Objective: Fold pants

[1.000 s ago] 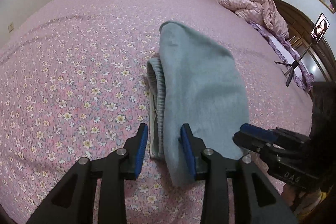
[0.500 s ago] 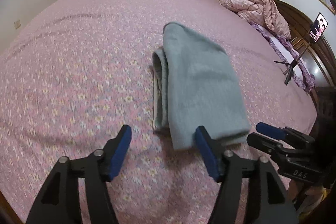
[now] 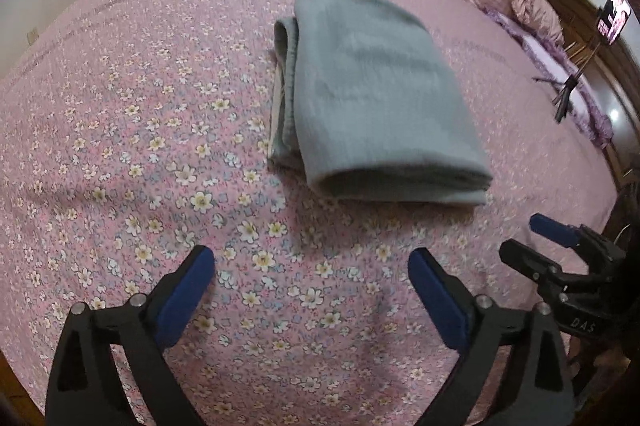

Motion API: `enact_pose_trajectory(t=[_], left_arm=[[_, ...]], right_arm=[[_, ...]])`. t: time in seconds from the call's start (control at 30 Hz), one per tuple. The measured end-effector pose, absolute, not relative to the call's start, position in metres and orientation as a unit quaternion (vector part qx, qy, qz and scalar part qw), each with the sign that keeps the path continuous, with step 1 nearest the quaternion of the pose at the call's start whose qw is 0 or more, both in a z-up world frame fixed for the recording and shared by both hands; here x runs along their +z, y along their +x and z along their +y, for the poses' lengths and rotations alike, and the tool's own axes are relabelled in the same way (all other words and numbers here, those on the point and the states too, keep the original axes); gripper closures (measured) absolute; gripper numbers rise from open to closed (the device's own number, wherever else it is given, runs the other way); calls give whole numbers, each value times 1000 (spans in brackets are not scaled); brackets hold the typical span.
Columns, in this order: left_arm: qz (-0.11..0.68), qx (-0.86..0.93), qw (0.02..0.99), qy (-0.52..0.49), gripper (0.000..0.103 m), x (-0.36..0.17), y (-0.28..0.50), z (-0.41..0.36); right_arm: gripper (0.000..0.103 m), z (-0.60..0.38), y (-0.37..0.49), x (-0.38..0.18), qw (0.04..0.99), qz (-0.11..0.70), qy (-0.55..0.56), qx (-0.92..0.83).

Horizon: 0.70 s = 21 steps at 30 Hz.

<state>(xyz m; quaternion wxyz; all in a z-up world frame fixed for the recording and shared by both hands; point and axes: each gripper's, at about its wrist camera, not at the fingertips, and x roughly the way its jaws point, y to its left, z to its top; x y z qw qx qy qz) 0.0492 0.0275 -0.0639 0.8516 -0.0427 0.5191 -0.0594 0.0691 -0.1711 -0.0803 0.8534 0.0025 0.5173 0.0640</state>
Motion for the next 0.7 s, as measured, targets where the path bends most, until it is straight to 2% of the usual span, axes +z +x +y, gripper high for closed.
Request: enact_pose_trajectory(t=[0.43, 0.7], left_arm=[[532, -39, 846, -21, 0, -79, 59, 17], [529, -42, 847, -27, 0, -83, 62, 15]], right_arm=[[12, -163, 73, -88, 862, 504, -2, 53], [8, -162, 69, -87, 863, 503, -8, 51]])
